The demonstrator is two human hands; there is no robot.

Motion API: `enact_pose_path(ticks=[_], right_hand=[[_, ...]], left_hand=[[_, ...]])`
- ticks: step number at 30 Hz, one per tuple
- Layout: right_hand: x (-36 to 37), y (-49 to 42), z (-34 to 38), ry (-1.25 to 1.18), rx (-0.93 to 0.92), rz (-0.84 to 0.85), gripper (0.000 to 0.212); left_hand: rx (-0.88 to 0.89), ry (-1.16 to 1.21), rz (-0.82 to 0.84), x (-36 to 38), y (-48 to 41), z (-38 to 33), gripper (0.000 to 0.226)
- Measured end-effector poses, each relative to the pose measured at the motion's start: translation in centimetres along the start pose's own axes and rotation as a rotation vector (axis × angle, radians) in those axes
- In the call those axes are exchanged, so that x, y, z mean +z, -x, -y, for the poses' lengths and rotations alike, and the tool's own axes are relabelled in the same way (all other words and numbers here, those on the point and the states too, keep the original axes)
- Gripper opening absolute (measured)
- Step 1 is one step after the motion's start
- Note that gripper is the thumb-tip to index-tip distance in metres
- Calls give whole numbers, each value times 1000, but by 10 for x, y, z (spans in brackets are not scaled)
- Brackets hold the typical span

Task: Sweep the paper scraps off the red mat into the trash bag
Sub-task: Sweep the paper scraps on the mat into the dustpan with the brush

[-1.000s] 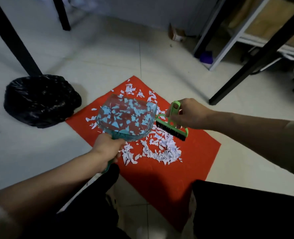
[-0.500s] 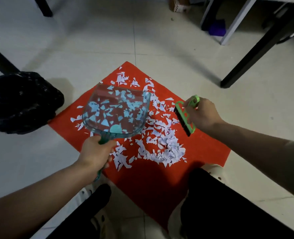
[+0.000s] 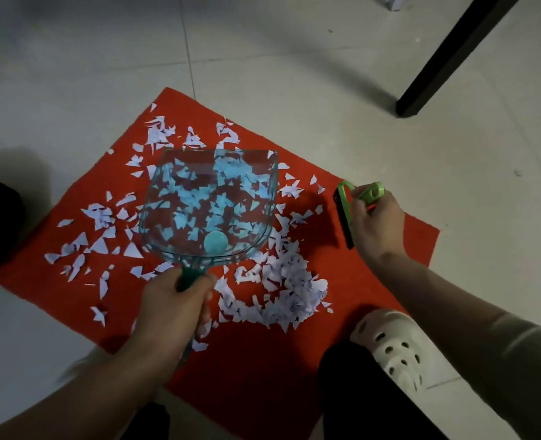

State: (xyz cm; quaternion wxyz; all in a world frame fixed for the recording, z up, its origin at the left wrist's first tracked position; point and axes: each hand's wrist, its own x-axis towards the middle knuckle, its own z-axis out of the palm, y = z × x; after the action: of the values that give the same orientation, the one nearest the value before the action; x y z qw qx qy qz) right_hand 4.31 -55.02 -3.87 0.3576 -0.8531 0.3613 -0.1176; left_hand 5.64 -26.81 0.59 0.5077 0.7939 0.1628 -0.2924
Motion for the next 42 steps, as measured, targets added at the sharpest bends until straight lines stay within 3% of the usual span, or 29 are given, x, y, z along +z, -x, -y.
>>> enact_pose_path(ticks=[6,10,15,22,30,36,42], right_hand=[[9,-9,-8,97,-14,56,21],[23,-4,0,212,-138,136,21],[24,29,20,73,-298,304,21],[8,17,-3,125,-186,157,17],[18,38,12,37,-321,329,16],[7,10,3,75,-254,137,21],[24,-22,7,160,-180,95,29]], left_hand=[[-17,31,22,5,-6,0,22],[-37,55,12,1,-3,9,22],[-64,121,-25,-9,5,17,18],[-62,103,-64,-18,9,25,16],[-57,79,-52,-12,8,27,17],[-60,103,-55,-13,4,33,18],[-57,140,-65,-16,4,41,20]])
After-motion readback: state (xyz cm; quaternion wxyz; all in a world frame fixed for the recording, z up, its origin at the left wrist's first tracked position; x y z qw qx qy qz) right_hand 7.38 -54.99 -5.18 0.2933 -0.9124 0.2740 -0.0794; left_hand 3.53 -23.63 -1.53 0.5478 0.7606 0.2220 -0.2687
